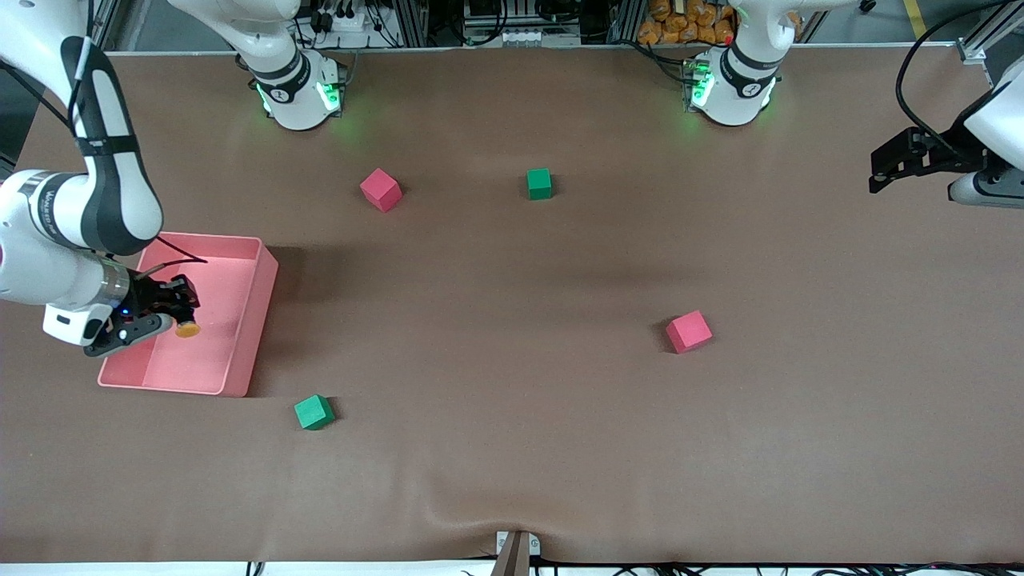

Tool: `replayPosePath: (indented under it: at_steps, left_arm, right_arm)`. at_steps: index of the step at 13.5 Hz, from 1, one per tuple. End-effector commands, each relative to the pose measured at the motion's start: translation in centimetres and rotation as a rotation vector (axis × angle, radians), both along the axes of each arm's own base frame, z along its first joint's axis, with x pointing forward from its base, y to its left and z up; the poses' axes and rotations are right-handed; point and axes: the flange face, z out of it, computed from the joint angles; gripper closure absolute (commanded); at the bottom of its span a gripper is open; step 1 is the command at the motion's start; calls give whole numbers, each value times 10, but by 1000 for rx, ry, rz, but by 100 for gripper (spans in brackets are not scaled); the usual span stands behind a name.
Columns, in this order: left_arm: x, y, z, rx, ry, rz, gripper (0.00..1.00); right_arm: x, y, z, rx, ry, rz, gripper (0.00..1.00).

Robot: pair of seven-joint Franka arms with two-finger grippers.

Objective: Place and upright button with both arms
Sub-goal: 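Carry the button out of the tray and set it upright on the table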

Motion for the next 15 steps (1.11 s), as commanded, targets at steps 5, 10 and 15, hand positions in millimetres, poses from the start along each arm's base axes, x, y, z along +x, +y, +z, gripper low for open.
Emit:
replayPosePath:
  at_steps: [5, 10, 15]
  left_arm:
    - [-1, 0, 2, -4, 7, -21, 0]
    - [-1, 0, 2, -4, 7, -22, 0]
    - [-1, -1, 2, -25, 8, -20, 0]
  right_arm:
    - [45, 158, 4, 76, -20, -225, 100]
    - [57, 300, -22, 91, -44, -418, 95]
    - [22, 434, -60, 123, -109, -418, 95]
